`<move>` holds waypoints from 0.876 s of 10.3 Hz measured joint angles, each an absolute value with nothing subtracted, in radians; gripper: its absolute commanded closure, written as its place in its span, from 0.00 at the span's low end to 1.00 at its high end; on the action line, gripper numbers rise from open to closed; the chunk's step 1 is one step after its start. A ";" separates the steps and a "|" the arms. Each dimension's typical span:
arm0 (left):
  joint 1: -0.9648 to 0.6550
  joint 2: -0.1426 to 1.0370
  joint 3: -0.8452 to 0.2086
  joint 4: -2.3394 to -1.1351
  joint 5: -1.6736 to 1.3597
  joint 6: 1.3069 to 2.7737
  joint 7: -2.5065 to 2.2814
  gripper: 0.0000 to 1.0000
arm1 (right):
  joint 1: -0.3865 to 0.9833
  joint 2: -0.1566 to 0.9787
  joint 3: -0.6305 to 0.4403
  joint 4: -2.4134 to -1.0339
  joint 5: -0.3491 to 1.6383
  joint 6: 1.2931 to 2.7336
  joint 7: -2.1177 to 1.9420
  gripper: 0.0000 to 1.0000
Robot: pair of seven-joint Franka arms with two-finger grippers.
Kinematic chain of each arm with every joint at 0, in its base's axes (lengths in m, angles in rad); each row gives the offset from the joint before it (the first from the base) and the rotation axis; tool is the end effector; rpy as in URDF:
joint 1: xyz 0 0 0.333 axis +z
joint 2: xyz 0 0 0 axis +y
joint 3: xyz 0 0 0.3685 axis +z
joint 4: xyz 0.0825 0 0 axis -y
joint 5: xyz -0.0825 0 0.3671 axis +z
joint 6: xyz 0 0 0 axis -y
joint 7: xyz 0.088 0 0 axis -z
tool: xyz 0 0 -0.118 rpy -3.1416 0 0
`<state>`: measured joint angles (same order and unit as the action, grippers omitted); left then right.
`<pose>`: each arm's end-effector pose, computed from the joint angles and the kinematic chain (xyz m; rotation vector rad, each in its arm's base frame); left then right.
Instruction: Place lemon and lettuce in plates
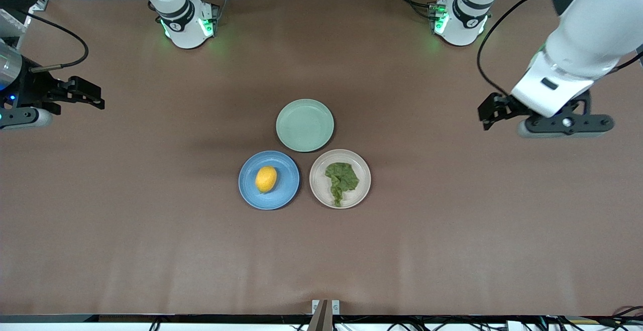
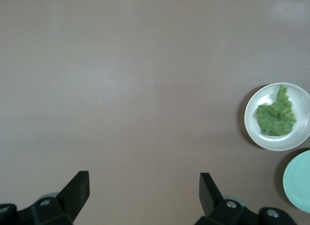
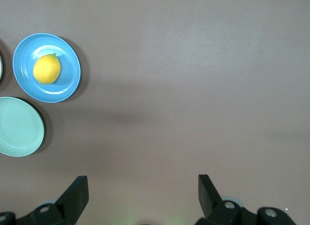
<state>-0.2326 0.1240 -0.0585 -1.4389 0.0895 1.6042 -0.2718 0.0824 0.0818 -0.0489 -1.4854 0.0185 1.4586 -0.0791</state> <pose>0.5656 -0.1560 0.6601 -3.0724 0.0305 -0.0964 0.5534 0.0223 0.6506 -3.1151 -0.1772 0.1689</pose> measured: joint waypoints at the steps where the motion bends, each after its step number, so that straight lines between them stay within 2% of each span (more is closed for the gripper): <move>1: -0.229 0.108 -0.058 -1.440 0.089 1.583 -0.272 0.00 | 0.082 0.082 -0.048 -1.487 0.018 1.459 -0.079 0.00; 6: -0.131 0.067 -0.059 -1.442 0.040 1.546 -0.269 0.00 | 0.082 0.067 -0.050 -1.517 0.017 1.468 -0.079 0.00; 9: -0.128 0.064 -0.065 -1.442 0.033 1.544 -0.176 0.00 | 0.079 0.056 -0.051 -1.532 0.016 1.469 -0.079 0.00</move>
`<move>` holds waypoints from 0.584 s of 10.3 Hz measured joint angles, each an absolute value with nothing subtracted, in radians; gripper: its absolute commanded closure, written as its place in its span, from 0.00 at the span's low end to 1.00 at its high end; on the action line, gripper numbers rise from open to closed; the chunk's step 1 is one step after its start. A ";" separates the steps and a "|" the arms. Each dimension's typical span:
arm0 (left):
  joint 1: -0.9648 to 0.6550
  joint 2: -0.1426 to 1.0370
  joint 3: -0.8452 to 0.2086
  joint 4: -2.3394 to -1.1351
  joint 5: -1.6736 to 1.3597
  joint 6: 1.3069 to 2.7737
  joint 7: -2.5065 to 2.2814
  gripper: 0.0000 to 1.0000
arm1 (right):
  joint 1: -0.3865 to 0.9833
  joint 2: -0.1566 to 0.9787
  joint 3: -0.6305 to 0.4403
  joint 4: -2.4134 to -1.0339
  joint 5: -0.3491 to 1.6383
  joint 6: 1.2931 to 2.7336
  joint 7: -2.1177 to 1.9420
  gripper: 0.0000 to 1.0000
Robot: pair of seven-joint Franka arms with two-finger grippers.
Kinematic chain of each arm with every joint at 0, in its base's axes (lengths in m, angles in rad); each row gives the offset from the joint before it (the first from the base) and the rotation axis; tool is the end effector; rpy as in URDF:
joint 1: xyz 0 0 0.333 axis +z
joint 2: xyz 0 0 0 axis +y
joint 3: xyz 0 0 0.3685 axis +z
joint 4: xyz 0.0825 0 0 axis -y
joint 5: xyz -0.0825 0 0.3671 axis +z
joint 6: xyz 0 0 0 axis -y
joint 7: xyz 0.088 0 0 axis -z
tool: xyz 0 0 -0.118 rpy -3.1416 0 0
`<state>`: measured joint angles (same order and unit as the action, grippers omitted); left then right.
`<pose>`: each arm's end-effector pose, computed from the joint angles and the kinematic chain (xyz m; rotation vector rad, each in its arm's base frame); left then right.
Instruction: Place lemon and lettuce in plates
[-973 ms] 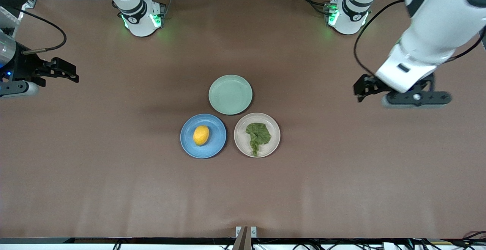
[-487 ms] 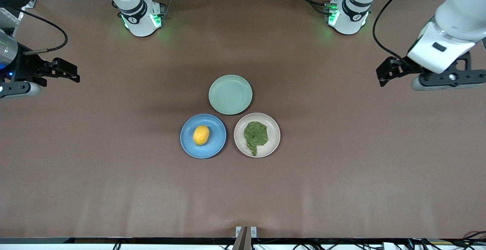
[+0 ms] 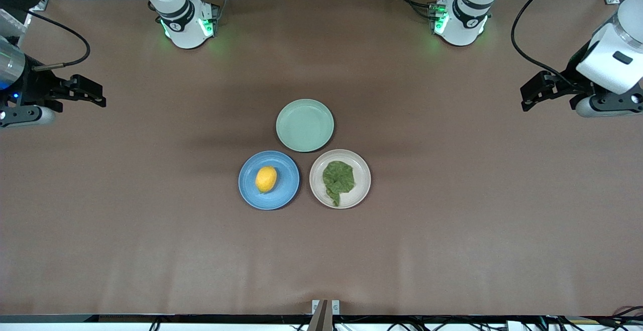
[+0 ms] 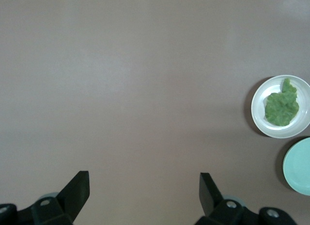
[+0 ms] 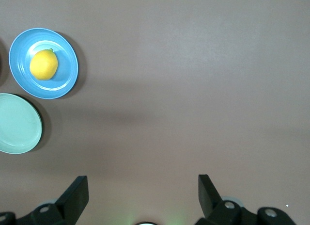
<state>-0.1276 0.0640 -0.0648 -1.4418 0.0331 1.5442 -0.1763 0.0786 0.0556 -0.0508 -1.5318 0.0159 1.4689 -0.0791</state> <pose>0.5500 -0.1015 0.6872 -3.1194 0.0224 -0.0674 0.5444 0.0181 0.6452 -3.1156 -0.1676 0.1844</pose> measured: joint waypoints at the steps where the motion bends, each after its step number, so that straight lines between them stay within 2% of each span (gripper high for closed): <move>1: -0.130 0.059 -0.068 -1.442 0.033 1.544 -0.173 0.00 | 0.078 0.056 -0.051 -1.532 0.016 1.469 -0.079 0.00; 6: -0.127 0.021 -0.067 -1.451 0.033 1.519 -0.161 0.00 | 0.042 0.056 -0.051 -1.536 0.015 1.480 -0.079 0.00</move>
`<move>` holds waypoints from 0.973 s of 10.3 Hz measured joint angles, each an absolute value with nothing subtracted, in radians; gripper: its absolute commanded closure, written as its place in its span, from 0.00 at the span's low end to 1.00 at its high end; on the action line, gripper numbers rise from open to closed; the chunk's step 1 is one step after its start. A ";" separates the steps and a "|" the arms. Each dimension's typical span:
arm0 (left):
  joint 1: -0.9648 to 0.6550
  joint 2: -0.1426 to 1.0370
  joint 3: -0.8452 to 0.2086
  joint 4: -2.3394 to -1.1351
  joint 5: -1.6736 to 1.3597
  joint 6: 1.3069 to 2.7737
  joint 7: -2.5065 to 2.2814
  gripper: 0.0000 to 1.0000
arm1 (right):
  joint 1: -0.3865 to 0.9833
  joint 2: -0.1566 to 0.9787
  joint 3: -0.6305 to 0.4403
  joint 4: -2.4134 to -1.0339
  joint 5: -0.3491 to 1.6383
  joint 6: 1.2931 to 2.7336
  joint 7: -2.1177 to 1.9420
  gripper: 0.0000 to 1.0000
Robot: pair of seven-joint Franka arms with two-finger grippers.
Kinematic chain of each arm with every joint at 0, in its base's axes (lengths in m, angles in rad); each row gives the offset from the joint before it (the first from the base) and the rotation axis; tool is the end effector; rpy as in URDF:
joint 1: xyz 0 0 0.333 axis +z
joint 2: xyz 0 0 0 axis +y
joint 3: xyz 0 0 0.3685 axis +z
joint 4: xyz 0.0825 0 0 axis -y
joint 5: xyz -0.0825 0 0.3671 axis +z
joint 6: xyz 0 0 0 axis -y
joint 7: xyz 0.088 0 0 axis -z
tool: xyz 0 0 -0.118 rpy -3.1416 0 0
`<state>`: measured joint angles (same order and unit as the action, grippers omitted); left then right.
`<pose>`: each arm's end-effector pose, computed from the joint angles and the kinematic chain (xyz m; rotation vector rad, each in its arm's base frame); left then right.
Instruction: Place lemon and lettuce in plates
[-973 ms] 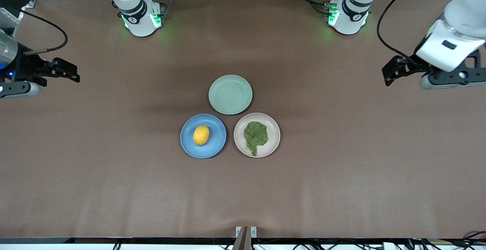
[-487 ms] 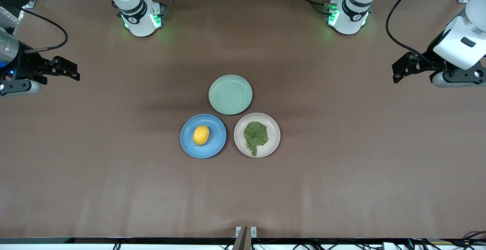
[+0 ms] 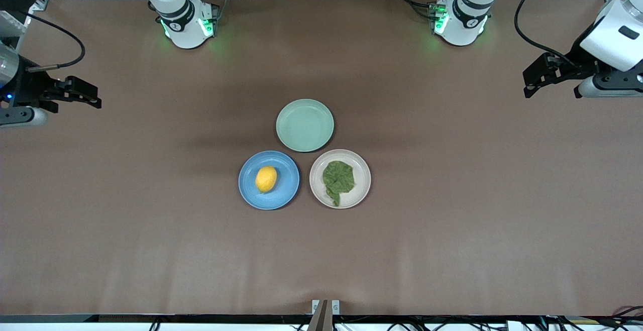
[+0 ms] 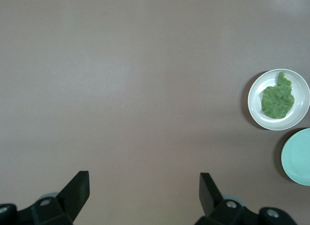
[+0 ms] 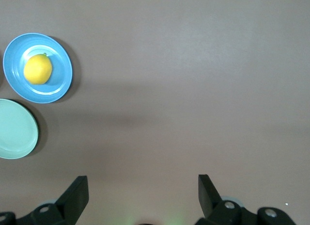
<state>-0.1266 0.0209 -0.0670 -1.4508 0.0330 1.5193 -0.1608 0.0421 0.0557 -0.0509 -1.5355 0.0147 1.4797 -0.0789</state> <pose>0.5316 -0.0996 0.7045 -3.1176 0.0472 -0.0818 0.5459 -0.0020 0.6443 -3.1181 -0.1100 0.1730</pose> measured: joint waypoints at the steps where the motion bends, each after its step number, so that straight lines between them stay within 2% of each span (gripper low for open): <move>1: -0.124 0.021 -0.067 -1.456 0.033 1.519 -0.160 0.00 | 0.031 0.056 -0.051 -1.536 0.015 1.480 -0.079 0.00; 7: -0.095 0.022 -0.069 -1.468 0.033 1.519 -0.159 0.00 | 0.030 0.056 -0.048 -1.539 0.015 1.486 -0.079 0.00; 10: -0.034 0.030 -0.109 -1.472 0.033 1.519 -0.149 0.00 | 0.029 0.055 -0.048 -1.539 0.015 1.466 -0.079 0.00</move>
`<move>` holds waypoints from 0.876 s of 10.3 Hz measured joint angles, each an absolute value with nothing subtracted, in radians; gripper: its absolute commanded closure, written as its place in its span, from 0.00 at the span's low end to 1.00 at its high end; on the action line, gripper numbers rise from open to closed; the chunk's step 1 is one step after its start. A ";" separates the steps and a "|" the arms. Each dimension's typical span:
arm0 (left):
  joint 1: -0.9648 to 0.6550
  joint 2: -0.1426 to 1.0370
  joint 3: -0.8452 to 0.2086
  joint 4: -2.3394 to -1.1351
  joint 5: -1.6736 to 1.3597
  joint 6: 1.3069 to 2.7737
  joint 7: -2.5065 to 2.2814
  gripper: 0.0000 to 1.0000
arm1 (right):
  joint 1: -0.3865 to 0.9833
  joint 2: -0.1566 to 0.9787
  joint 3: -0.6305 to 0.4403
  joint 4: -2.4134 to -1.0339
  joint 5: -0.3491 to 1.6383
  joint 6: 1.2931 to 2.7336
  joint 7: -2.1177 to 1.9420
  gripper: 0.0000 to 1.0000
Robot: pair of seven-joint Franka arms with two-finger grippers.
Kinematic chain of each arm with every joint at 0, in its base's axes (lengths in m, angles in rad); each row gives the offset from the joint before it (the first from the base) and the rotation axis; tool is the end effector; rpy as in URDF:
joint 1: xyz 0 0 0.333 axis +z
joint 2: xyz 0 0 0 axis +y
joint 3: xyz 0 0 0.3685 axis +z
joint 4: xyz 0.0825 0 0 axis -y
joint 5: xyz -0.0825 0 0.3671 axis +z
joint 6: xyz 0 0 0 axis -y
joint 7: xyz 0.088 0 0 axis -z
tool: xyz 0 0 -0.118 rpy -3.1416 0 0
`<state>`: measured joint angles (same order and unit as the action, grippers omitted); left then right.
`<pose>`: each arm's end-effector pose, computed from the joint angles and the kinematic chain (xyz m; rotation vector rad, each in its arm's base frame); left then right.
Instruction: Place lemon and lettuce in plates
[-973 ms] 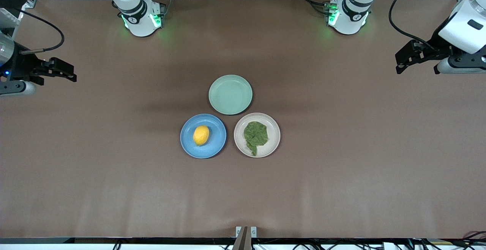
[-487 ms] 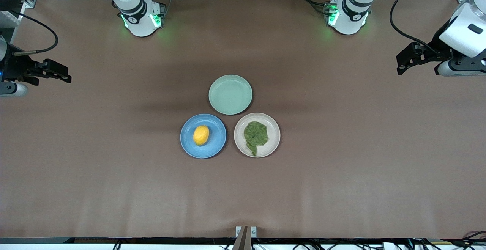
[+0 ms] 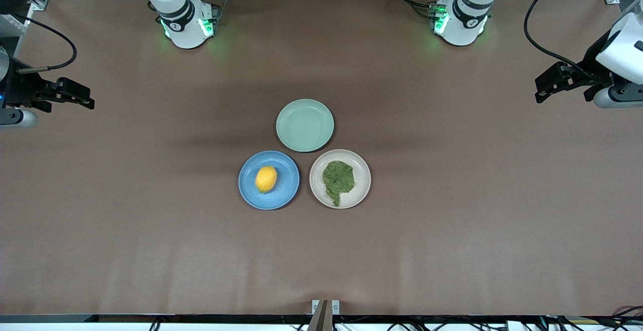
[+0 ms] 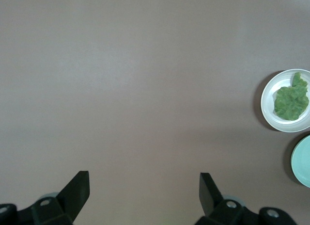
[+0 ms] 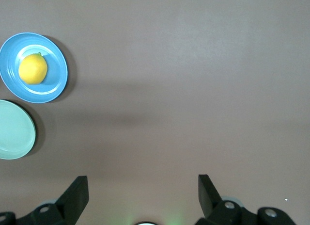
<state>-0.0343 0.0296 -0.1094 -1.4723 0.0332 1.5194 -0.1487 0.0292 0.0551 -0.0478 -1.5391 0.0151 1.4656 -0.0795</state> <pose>0.5390 -0.0727 0.6902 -3.1144 -0.0110 -0.0340 0.5437 -0.0073 0.6420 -3.1150 -0.0957 0.1994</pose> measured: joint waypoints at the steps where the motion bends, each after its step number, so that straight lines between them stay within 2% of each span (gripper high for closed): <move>1: -0.034 0.030 -0.114 -1.473 0.034 1.519 -0.149 0.00 | 0.029 0.054 -0.047 -1.539 0.015 1.458 -0.081 0.00; 9: -0.027 0.029 -0.123 -1.473 0.035 1.520 -0.149 0.00 | 0.031 0.053 -0.030 -1.539 0.016 1.503 -0.081 0.00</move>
<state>-0.0274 0.0295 -0.1228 -1.4725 0.0355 1.5196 -0.1486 0.0308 0.0529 -0.0305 -1.5389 0.0157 1.5031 -0.0811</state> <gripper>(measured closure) 0.000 0.000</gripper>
